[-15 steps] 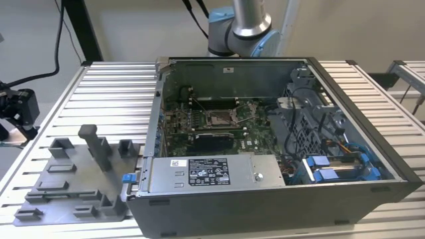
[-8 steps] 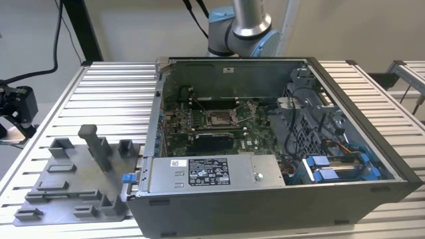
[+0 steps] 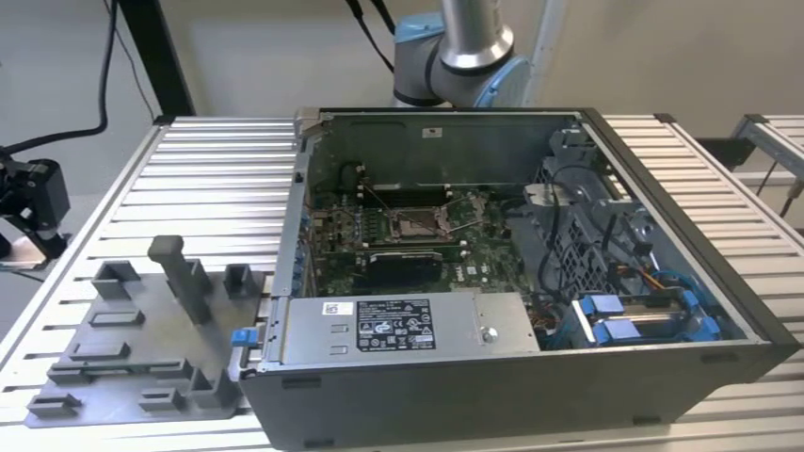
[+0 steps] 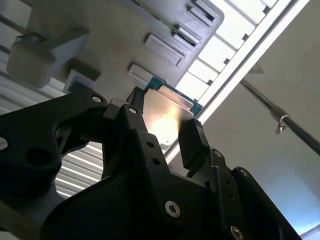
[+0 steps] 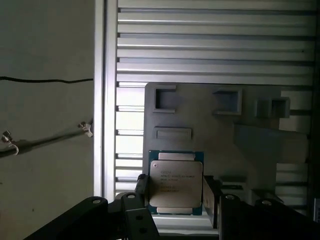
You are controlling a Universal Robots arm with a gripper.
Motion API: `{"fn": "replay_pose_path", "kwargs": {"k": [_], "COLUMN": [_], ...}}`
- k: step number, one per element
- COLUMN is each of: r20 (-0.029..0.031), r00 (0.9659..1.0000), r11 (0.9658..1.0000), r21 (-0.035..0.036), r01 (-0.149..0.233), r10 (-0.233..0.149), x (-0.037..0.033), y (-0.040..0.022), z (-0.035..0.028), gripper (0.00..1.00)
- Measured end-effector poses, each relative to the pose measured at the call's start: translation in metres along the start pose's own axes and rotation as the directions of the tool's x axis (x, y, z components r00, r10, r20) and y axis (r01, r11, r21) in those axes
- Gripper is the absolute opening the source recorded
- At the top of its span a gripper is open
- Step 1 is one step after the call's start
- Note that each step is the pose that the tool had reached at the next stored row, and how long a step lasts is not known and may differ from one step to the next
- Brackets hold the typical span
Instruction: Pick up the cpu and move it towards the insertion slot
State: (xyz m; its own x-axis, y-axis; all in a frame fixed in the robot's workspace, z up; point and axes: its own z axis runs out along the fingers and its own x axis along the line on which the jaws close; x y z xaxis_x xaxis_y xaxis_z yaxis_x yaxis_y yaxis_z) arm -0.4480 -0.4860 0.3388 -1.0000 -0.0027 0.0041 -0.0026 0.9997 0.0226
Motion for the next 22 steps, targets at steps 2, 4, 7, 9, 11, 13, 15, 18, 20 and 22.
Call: {"fn": "replay_pose_path", "kwargs": {"k": [2,4,7,9,11,13,15,18,20,22], "r20": [-0.0001,-0.0001,-0.0001,-0.0001,0.0,-0.0001,0.0,0.0,0.0,-0.0001], "r00": [1.0,1.0,1.0,1.0,1.0,1.0,1.0,1.0,1.0,1.0], "r11": [1.0,1.0,1.0,1.0,1.0,1.0,1.0,1.0,1.0,1.0], "r21": [0.0001,0.0001,0.0,0.0,0.0,0.0,0.0001,0.0,0.0,0.0001], "r01": [0.0,0.0,0.0,0.0,0.0,0.0,0.0,0.0,0.0,0.0], "r10": [0.0,0.0,0.0,0.0,0.0,0.0,0.0,0.0,0.0,0.0], "x": [0.0,0.0,0.0,0.0,0.0,0.0,0.0,0.0001,0.0002,0.0002], "y": [0.0,0.0001,0.0002,0.0002,0.0003,0.0003,0.0004,0.0005,0.0007,0.0008], "z": [-0.0012,-0.0029,-0.0066,-0.0107,-0.0146,-0.0179,-0.0209,-0.0247,-0.0276,-0.0323], "gripper": [0.0,0.0,0.0,0.0,0.0,0.0,0.0,0.0,0.0,0.0]}}
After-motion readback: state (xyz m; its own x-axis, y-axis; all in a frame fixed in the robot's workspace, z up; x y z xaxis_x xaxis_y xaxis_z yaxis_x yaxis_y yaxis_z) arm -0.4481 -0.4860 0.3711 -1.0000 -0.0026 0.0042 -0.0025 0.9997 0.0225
